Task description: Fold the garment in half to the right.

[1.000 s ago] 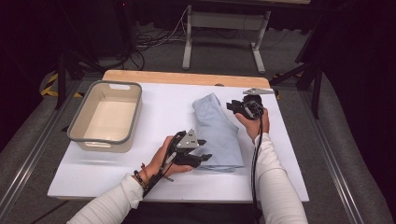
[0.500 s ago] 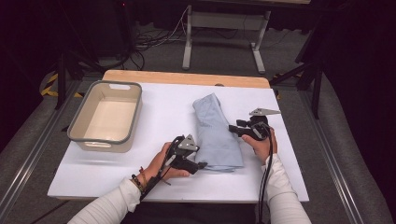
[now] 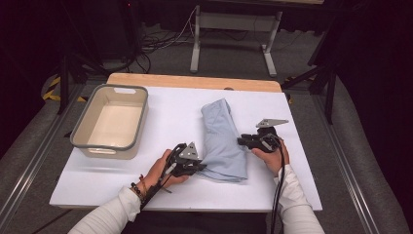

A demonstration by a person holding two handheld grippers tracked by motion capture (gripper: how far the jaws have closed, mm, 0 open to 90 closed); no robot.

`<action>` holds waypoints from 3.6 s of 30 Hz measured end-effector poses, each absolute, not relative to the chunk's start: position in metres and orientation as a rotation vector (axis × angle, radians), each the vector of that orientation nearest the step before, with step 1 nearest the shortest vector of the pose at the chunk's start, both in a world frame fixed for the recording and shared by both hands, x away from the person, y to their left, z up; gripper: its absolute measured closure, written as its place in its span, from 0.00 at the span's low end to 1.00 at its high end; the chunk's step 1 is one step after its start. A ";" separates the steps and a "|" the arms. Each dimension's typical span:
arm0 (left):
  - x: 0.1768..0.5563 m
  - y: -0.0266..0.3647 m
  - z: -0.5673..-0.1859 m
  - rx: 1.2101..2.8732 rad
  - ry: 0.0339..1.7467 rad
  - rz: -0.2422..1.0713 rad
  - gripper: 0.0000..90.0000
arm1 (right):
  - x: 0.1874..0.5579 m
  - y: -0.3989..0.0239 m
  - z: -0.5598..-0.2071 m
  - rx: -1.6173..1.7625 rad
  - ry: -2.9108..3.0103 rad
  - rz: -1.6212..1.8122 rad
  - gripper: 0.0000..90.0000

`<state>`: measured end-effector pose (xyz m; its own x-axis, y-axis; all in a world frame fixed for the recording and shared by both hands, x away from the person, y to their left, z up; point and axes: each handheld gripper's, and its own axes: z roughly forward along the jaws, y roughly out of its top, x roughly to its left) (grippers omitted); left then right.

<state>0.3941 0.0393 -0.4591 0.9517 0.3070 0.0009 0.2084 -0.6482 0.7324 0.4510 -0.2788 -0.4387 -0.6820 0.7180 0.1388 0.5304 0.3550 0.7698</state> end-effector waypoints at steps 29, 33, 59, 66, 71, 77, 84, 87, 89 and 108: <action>0.374 0.089 -0.446 2.209 0.386 0.256 0.68 | 0.447 -0.226 -0.433 0.952 2.172 1.212 0.70; 0.376 0.089 -0.439 2.140 0.415 0.290 0.53 | 0.445 -0.228 -0.430 0.948 2.156 1.210 0.67; 0.391 0.069 -0.459 2.221 0.440 0.167 0.92 | 0.425 -0.241 -0.422 0.903 2.288 1.074 0.95; 0.392 0.067 -0.462 2.214 0.458 0.154 0.88 | 0.424 -0.243 -0.434 0.971 2.368 0.974 0.95; 0.391 0.064 -0.465 2.212 0.473 0.157 0.77 | 0.426 -0.242 -0.438 0.991 2.409 0.938 0.94; 0.388 0.065 -0.463 2.232 0.431 0.143 0.89 | 0.427 -0.242 -0.437 0.991 2.415 0.935 0.92; 0.385 0.067 -0.461 2.246 0.413 0.148 0.89 | 0.431 -0.242 -0.430 0.983 2.301 1.076 0.63; 0.384 0.069 -0.459 2.274 0.384 0.152 0.92 | 0.442 -0.236 -0.421 0.999 2.242 1.201 0.59; 0.382 0.068 -0.459 2.277 0.378 0.145 0.92 | 0.447 -0.233 -0.419 0.995 2.240 1.203 0.58; 0.377 0.068 -0.460 2.285 0.358 0.134 0.90 | 0.537 -0.194 -0.442 1.190 2.444 1.030 0.72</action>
